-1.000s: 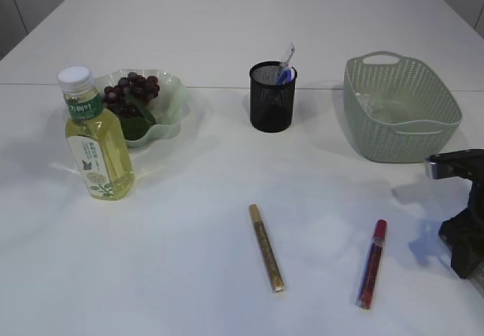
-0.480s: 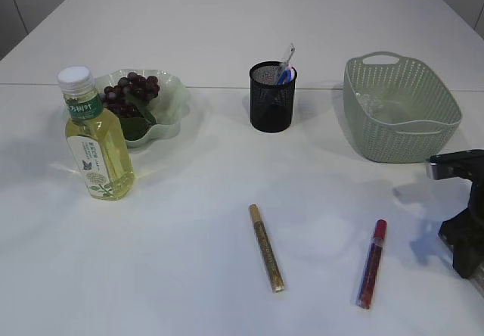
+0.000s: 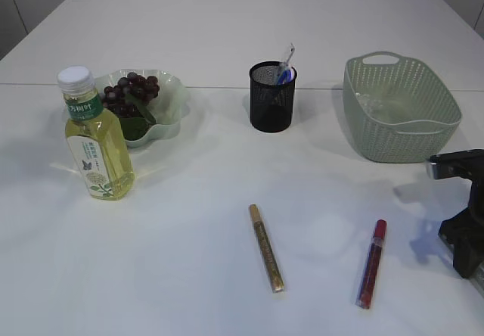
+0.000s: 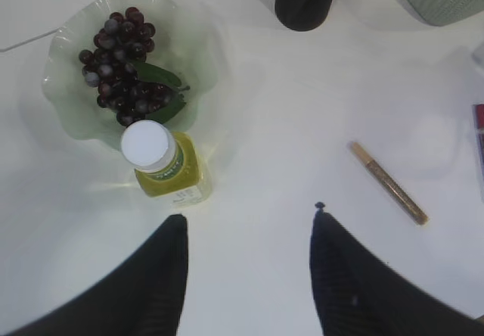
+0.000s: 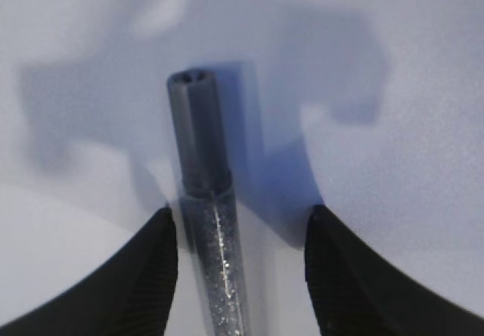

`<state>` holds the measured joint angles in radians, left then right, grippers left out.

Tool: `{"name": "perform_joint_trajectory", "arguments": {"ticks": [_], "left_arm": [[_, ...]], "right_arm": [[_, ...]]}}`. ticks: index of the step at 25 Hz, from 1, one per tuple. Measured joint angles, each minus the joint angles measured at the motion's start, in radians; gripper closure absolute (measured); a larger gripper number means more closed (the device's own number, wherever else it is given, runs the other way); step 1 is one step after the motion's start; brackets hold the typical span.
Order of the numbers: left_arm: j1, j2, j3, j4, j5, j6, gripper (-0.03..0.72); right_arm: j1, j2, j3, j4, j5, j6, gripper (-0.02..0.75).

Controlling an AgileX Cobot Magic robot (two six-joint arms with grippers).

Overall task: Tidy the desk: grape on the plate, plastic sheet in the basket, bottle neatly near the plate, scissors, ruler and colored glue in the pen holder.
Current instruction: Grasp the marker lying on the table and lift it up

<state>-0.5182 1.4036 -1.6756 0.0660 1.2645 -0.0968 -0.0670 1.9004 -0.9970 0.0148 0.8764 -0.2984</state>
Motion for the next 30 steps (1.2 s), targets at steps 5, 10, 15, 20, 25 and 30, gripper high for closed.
{"name": "perform_joint_trajectory", "arguments": {"ticks": [5,10,15,20,25,30], "left_arm": [[0.0,0.0,0.0,0.009,0.0,0.0,0.312],[0.0,0.0,0.0,0.012,0.0,0.0,0.318],[0.0,0.0,0.0,0.013,0.0,0.0,0.319],[0.0,0.0,0.0,0.013,0.0,0.0,0.323],[0.0,0.0,0.0,0.013,0.0,0.0,0.324],[0.0,0.0,0.0,0.013,0.0,0.0,0.324]], "right_arm": [[0.0,0.001,-0.001,0.0,0.006,0.0,0.301],[0.0,0.002,-0.001,0.0,0.021,0.0,0.341],[0.0,0.005,-0.001,0.012,0.03,0.006,0.59],[0.0,0.005,-0.002,0.019,0.041,0.041,0.663],[0.0,0.009,-0.002,0.034,0.096,0.171,0.666],[0.0,0.012,-0.002,0.038,0.167,0.204,0.666]]}}
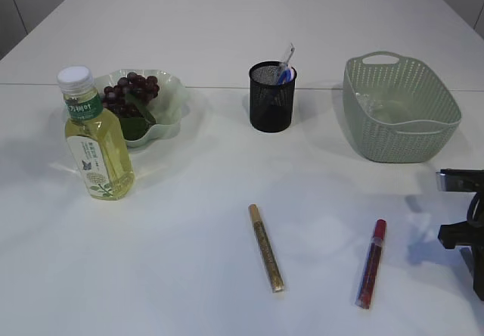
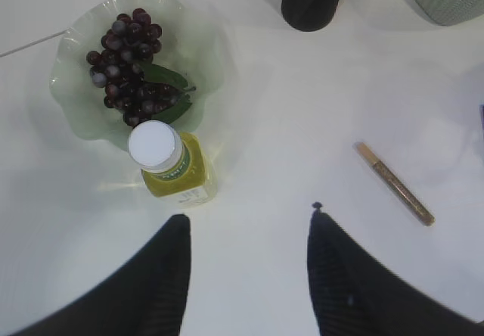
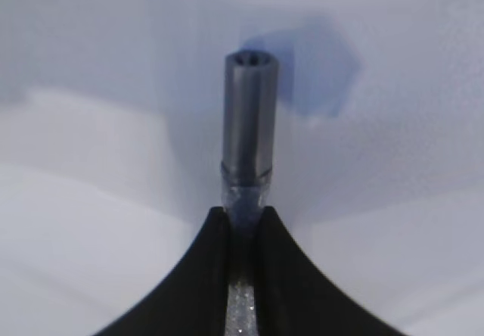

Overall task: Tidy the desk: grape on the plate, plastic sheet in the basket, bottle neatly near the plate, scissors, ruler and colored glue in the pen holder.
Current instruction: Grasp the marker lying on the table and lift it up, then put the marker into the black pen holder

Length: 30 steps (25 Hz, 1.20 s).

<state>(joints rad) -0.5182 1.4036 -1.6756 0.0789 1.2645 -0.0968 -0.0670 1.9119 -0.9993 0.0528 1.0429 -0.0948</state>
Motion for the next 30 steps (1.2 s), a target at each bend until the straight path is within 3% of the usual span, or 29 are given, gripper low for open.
{"name": "perform_joint_trajectory", "arguments": {"ticks": [6,23,27,30], "left_arm": [[0.0,0.0,0.0,0.0,0.0,0.0,0.325],[0.0,0.0,0.0,0.0,0.0,0.0,0.329],[0.0,0.0,0.0,0.0,0.0,0.0,0.329],[0.0,0.0,0.0,0.0,0.0,0.0,0.33]], "right_arm": [[0.0,-0.046,0.002,0.061,0.016,0.006,0.666],[0.0,-0.438,0.115,0.091,-0.179,0.005,0.666],[0.0,-0.451,0.115,0.173,-0.214,-0.051,0.666],[0.0,-0.451,0.115,0.315,-0.273,-0.188,0.666]]}}
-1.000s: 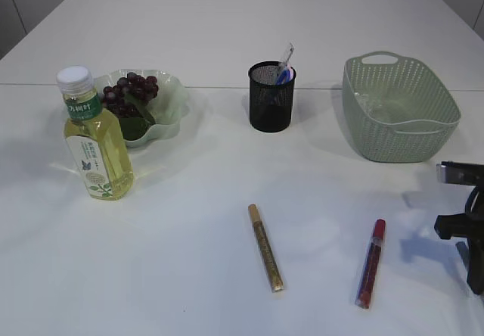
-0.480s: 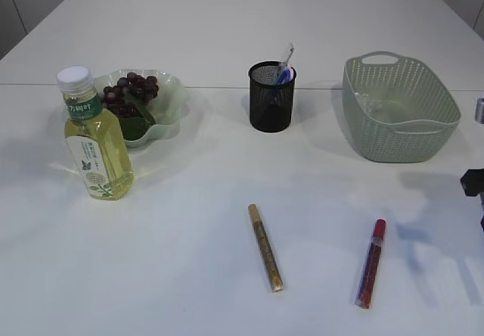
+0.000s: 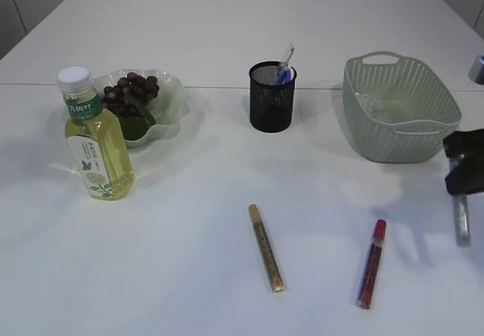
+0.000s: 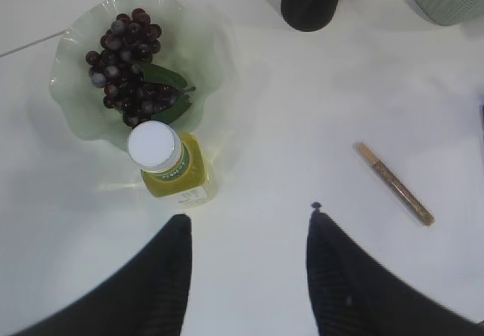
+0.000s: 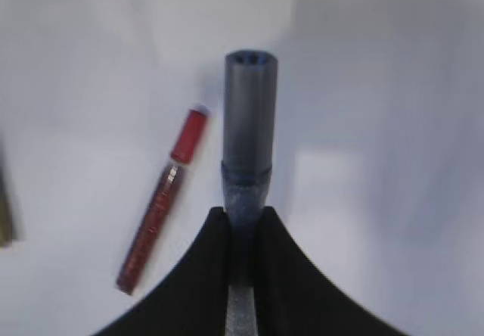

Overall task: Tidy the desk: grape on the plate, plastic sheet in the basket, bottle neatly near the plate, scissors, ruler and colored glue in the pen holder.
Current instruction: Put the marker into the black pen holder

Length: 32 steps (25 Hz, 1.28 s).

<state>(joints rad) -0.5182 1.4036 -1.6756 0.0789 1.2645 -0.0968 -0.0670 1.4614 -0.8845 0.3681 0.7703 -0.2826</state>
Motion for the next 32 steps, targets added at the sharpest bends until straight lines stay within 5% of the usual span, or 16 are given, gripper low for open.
{"name": "perform_joint_trajectory", "arguments": {"ticks": [13,24,32], "left_arm": [[0.0,0.0,0.0,0.0,0.0,0.0,0.339],[0.0,0.0,0.0,0.0,0.0,0.0,0.352],[0.0,0.0,0.0,0.0,0.0,0.0,0.357]], "right_arm": [[0.009,0.058,-0.176,0.476,-0.21,-0.533,0.666],[0.207,0.338,-0.508,0.501,-0.27,-0.632,0.666],[0.243,0.537,-0.754,0.507,-0.321,-0.665,0.665]]}}
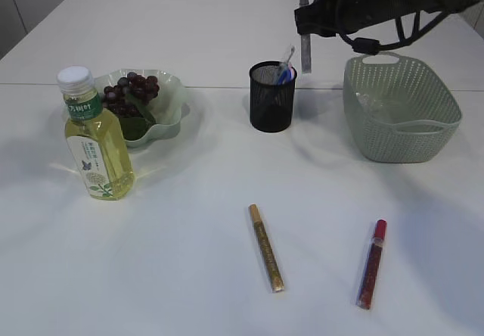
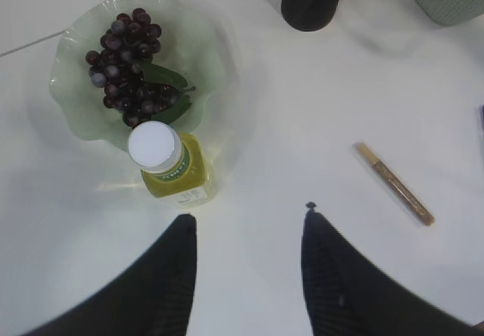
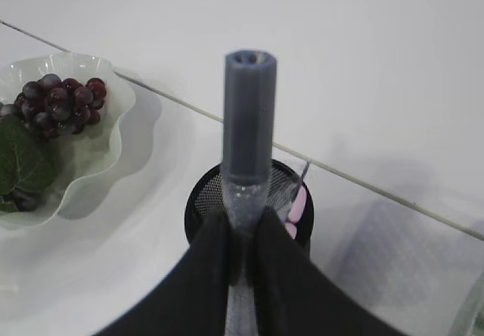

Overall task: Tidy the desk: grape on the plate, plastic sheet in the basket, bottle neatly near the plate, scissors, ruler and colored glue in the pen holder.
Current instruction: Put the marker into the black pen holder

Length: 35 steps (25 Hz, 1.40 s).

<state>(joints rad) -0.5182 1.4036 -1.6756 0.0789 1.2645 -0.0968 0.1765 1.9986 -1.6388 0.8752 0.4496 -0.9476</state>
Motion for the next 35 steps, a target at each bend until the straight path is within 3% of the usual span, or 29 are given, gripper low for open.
{"name": "perform_joint_trajectory", "arguments": {"ticks": [10,18,35], "left_arm": [[0.0,0.0,0.0,0.0,0.0,0.0,0.358],[0.0,0.0,0.0,0.0,0.0,0.0,0.359],[0.0,0.0,0.0,0.001,0.0,0.0,0.374]], "right_arm": [[0.087,0.099,-0.148,0.013,-0.095,-0.064,0.664],[0.094,0.155,-0.178,0.064,-0.192,-0.074,0.664],[0.099,0.218,-0.185,0.114,-0.244,-0.091,0.659]]}}
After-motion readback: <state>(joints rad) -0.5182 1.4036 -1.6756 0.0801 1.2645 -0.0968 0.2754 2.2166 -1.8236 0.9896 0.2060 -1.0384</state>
